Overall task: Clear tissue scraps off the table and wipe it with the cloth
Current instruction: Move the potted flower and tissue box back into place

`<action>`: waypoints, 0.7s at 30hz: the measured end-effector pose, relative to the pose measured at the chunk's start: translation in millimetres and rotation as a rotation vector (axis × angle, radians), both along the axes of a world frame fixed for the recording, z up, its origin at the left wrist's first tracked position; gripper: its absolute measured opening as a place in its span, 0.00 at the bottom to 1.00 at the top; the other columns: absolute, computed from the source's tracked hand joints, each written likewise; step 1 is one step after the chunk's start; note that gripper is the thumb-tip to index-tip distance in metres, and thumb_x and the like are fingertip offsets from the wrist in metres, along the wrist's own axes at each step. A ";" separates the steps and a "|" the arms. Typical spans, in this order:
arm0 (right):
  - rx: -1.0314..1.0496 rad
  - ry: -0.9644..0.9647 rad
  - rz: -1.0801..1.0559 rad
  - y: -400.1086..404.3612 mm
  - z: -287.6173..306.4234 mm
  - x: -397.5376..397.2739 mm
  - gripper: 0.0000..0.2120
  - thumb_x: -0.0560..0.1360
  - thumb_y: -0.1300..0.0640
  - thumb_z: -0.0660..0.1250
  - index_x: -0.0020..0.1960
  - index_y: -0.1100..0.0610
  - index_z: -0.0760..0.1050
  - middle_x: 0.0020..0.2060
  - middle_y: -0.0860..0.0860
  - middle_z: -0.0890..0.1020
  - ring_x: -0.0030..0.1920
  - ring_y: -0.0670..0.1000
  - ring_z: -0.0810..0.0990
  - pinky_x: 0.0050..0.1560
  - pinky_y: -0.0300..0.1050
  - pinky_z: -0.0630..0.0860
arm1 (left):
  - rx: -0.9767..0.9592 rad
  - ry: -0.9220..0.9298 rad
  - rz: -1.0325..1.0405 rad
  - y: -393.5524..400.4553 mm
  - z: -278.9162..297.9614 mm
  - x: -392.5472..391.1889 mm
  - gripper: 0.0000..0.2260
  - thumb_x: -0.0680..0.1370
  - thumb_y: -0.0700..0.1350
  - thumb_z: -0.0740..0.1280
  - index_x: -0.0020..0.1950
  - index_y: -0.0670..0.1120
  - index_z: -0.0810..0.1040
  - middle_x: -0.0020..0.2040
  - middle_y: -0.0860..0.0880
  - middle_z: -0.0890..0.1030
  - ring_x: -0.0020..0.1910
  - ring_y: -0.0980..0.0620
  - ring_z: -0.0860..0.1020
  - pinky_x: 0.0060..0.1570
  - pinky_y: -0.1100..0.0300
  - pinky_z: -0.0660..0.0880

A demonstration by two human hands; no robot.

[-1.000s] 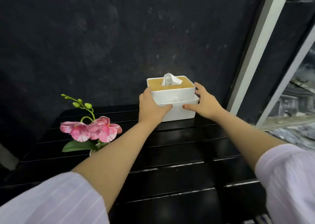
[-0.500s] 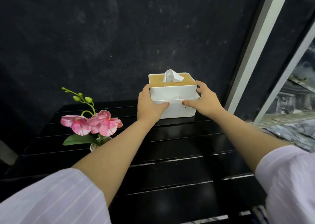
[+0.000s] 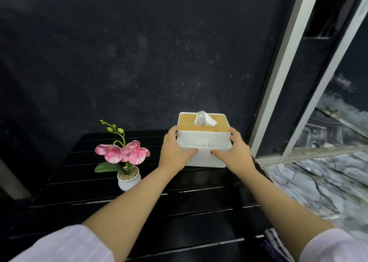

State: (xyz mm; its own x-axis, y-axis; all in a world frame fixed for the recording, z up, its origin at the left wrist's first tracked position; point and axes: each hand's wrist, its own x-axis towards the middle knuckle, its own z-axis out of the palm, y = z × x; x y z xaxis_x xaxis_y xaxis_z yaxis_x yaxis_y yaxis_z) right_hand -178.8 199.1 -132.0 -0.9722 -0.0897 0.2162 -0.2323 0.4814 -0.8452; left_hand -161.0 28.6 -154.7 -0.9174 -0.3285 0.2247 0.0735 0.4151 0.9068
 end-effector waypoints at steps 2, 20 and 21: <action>-0.023 0.011 0.000 -0.5 2.0 16.8 0.32 0.66 0.55 0.74 0.66 0.50 0.63 0.53 0.46 0.75 0.52 0.46 0.72 0.53 0.43 0.70 | -0.003 -0.009 -0.015 1.2 3.0 13.3 0.34 0.66 0.43 0.76 0.68 0.51 0.64 0.63 0.49 0.71 0.57 0.53 0.73 0.50 0.62 0.70; -0.083 0.018 -0.061 -0.7 -5.5 109.6 0.30 0.64 0.56 0.71 0.63 0.44 0.64 0.55 0.45 0.77 0.55 0.45 0.75 0.42 0.34 0.70 | -0.023 -0.068 -0.111 -3.1 17.7 102.2 0.34 0.66 0.42 0.76 0.69 0.51 0.64 0.58 0.56 0.71 0.57 0.55 0.73 0.49 0.63 0.70; -0.079 0.009 -0.058 -0.6 -4.8 111.2 0.30 0.64 0.55 0.71 0.63 0.44 0.64 0.55 0.45 0.77 0.55 0.46 0.75 0.42 0.35 0.70 | -0.024 -0.070 -0.113 -3.2 18.9 104.0 0.34 0.66 0.42 0.76 0.68 0.51 0.64 0.58 0.56 0.71 0.57 0.55 0.73 0.49 0.63 0.70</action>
